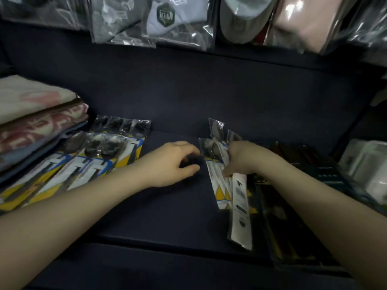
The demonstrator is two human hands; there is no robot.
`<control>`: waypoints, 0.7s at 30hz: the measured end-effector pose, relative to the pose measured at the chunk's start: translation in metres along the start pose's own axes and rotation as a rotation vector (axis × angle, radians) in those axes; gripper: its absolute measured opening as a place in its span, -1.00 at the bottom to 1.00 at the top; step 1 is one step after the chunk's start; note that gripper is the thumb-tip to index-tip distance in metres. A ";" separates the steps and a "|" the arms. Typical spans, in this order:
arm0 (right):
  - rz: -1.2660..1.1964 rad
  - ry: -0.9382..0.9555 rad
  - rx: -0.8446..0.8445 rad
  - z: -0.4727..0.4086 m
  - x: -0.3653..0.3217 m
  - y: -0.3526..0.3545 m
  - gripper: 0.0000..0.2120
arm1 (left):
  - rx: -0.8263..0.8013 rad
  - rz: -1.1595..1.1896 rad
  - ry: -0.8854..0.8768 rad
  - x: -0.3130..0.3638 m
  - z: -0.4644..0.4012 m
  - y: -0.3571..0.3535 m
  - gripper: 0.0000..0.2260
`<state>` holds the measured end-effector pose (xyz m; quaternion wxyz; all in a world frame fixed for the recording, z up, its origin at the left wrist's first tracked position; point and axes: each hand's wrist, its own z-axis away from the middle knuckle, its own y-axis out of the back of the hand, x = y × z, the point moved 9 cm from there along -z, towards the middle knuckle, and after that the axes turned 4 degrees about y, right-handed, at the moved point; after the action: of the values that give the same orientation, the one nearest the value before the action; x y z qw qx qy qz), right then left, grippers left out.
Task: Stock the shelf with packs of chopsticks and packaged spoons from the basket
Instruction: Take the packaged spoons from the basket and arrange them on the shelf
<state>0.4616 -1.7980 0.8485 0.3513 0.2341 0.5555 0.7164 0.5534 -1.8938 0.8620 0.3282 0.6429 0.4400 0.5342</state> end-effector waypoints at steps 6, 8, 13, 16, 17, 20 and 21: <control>-0.158 -0.018 0.129 0.006 0.019 0.024 -0.77 | 0.109 0.104 0.036 0.015 0.012 0.006 -0.71; -0.224 0.009 0.299 0.010 0.027 0.044 -0.83 | 0.115 0.158 0.062 0.016 0.016 0.005 -0.70; -0.996 0.336 0.529 0.031 -0.005 0.071 -0.89 | 0.108 0.573 0.176 0.020 0.020 -0.005 -0.55; -1.362 0.463 0.477 0.035 -0.036 0.076 -0.90 | 0.208 0.690 0.205 0.010 0.033 0.001 -0.66; -1.403 0.467 0.490 0.033 -0.043 0.077 -0.89 | 0.243 0.704 0.222 0.004 0.040 0.004 -0.69; -1.255 0.416 0.552 0.018 -0.064 0.070 -0.83 | 0.293 0.731 0.267 -0.017 0.064 0.011 -0.69; -1.176 0.401 0.514 0.010 -0.076 0.061 -0.79 | 0.288 0.719 0.284 -0.024 0.071 0.013 -0.68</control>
<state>0.5031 -1.8584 0.9143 0.5063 -0.1687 0.7978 0.2805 0.6247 -1.9178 0.8491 -0.0365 0.7150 0.2983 0.6312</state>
